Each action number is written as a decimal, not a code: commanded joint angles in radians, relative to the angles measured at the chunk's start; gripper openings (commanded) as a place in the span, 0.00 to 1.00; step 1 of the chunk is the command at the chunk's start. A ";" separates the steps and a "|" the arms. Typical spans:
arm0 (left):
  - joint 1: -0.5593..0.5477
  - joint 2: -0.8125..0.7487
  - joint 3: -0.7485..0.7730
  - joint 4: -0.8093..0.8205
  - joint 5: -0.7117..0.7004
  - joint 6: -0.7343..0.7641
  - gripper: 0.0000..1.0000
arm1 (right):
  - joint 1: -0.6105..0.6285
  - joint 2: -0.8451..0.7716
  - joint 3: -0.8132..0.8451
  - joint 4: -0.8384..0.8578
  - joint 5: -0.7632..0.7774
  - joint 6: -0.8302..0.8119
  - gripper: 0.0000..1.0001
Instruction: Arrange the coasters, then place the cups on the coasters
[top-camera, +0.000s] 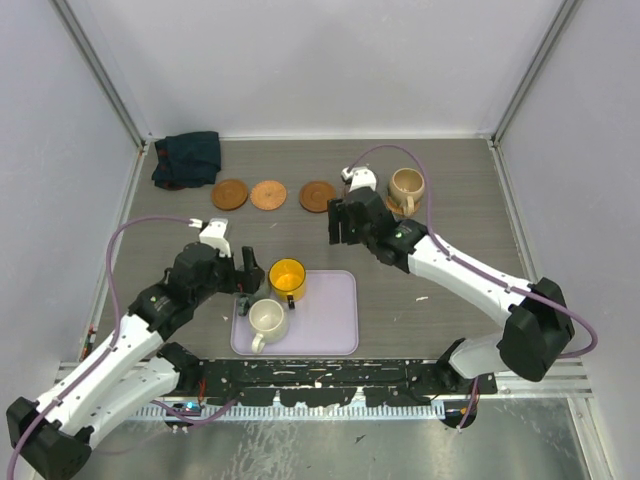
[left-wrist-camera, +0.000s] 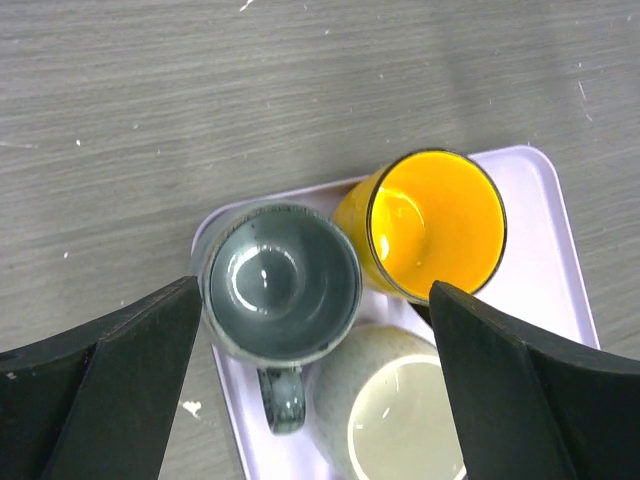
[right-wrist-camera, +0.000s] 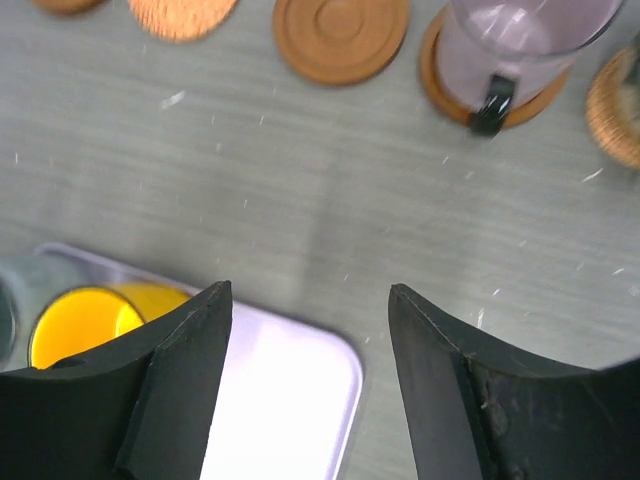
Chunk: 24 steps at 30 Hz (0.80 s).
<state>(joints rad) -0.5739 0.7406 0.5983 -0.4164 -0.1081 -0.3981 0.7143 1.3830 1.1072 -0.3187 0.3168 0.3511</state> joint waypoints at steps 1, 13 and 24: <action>-0.023 -0.062 0.033 -0.153 -0.015 -0.051 0.98 | 0.037 -0.050 -0.058 -0.033 -0.037 0.058 0.69; -0.126 -0.029 0.056 -0.328 -0.148 -0.166 0.93 | 0.046 -0.046 -0.118 0.050 -0.131 0.026 0.69; -0.151 0.052 0.051 -0.340 -0.193 -0.189 0.82 | 0.046 -0.035 -0.138 0.076 -0.185 0.038 0.69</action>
<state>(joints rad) -0.7200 0.7734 0.6220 -0.7628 -0.2626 -0.5728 0.7555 1.3651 0.9710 -0.2966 0.1596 0.3817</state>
